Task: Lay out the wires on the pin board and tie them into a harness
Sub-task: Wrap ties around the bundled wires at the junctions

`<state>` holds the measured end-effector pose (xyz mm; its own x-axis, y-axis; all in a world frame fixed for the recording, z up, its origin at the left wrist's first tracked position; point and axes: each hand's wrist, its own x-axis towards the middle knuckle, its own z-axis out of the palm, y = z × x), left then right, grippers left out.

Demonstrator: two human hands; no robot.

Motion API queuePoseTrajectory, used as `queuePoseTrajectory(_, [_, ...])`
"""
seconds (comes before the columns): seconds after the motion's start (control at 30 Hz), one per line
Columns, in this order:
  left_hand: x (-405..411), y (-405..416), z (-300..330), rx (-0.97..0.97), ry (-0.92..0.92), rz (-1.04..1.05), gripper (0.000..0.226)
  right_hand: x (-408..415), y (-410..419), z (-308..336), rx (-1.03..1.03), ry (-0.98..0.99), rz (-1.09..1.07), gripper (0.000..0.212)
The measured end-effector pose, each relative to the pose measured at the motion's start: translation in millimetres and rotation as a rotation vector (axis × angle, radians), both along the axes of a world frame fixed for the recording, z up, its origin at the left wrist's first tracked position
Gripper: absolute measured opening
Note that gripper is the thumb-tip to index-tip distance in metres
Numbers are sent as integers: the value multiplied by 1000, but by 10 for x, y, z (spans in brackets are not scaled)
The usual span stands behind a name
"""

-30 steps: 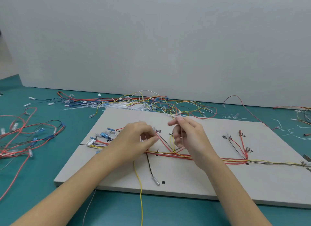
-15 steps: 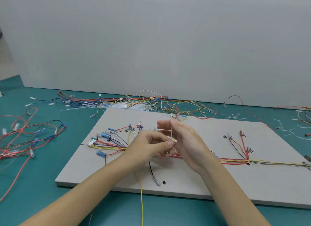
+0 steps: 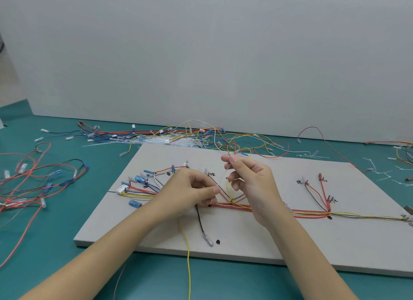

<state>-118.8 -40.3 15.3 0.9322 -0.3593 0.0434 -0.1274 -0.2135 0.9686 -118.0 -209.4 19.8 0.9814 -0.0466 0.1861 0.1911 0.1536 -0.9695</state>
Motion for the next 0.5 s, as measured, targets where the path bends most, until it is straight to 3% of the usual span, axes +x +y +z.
queuePoseTrajectory(0.1, [33, 121, 98, 68, 32, 21, 9, 11, -13, 17, 52, -11, -52, 18])
queuePoseTrajectory(0.23, [130, 359, 229, 87, 42, 35, 25, 25, -57, 46, 101, -40, -97, 19])
queuePoseTrajectory(0.5, [138, 574, 260, 580, -49, -258, 47, 9, -7, 15, 0, -69, -97, 15])
